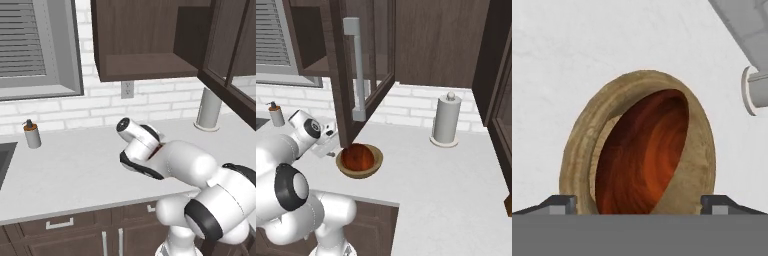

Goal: Pick up the bowls on the counter and stack them on top of one another in the open cabinet. Place the smaller bowl on top of the larger bowl.

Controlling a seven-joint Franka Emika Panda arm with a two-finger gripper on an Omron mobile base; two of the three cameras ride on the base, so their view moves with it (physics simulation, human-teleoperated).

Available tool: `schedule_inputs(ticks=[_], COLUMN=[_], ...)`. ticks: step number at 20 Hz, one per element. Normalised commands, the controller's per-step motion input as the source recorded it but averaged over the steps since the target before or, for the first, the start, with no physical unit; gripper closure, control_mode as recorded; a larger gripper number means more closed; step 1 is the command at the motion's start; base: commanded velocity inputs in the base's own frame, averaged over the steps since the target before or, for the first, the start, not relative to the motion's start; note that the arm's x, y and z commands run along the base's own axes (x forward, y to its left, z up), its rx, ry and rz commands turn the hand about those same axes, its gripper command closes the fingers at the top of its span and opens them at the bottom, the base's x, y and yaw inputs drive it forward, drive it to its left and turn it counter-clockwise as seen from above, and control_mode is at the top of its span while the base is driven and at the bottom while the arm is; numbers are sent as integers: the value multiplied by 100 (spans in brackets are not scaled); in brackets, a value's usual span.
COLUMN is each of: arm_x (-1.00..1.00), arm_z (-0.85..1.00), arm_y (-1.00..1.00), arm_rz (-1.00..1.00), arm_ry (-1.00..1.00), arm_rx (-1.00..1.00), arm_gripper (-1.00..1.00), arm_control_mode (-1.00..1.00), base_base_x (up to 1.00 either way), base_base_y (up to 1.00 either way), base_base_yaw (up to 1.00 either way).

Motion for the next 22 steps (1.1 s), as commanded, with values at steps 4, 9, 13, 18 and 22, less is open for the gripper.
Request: schedule_inputs(ticks=[4, 9, 13, 18, 22], arm_x=[-19, -11, 0, 0, 0], arm_z=[-22, -46, -40, -18, -10], arm_y=[0, 0, 0, 0, -1], arm_rz=[0, 0, 0, 0, 0], arm_ry=[1, 5, 8, 7, 1], arm_rx=[2, 0, 1, 3, 0], arm_gripper=[-100, -100, -100, -100, 100], arm_control_mode=[-100, -100, -100, -100, -100], base_base_x=[0, 0, 0, 0, 0], base_base_y=[0, 0, 0, 0, 0], base_base_yaw=[0, 0, 0, 0, 0])
